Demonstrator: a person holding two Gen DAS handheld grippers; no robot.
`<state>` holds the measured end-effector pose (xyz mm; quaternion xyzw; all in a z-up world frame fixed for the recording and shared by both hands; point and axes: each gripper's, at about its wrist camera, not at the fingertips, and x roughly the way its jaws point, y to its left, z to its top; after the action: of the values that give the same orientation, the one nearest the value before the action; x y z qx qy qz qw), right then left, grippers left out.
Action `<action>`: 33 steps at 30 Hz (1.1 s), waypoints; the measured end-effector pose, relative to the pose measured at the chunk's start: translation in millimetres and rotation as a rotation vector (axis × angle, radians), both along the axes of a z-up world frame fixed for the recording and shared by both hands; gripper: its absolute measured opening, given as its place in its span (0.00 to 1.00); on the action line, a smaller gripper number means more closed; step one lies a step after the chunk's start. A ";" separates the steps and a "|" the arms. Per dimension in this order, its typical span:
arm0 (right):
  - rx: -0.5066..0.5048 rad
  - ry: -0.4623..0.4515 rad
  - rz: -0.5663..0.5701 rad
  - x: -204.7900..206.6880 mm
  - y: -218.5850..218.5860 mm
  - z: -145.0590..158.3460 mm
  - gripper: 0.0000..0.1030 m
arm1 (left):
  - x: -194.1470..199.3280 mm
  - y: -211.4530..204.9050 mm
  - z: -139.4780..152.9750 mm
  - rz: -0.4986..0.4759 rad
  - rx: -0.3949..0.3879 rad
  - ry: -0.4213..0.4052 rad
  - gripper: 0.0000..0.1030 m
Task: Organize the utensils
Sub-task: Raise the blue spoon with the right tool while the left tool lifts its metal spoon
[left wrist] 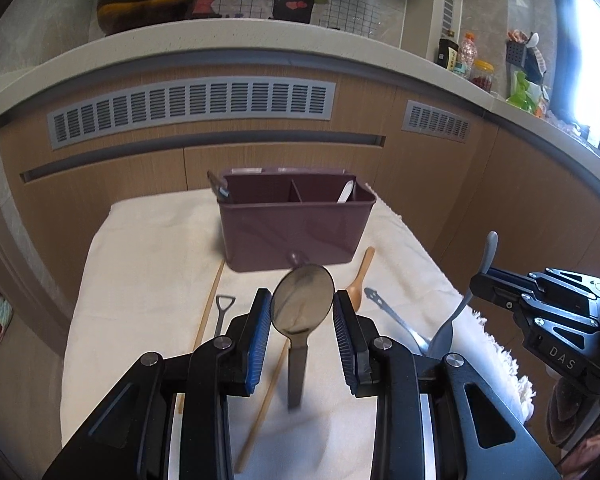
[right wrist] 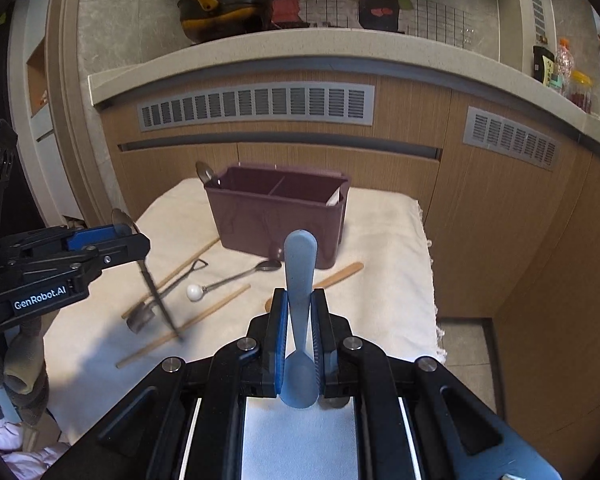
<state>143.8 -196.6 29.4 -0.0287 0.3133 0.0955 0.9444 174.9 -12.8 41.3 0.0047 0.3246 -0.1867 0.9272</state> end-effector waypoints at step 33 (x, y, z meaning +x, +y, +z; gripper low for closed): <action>-0.029 -0.123 0.020 45.8 2.7 46.9 0.10 | 51.9 -10.1 59.0 -0.002 0.005 -0.120 0.30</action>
<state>189.6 -193.9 76.3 -0.0513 0.2559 0.0986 0.9603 226.7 -23.0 100.3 0.0185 0.2690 -0.1862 0.9448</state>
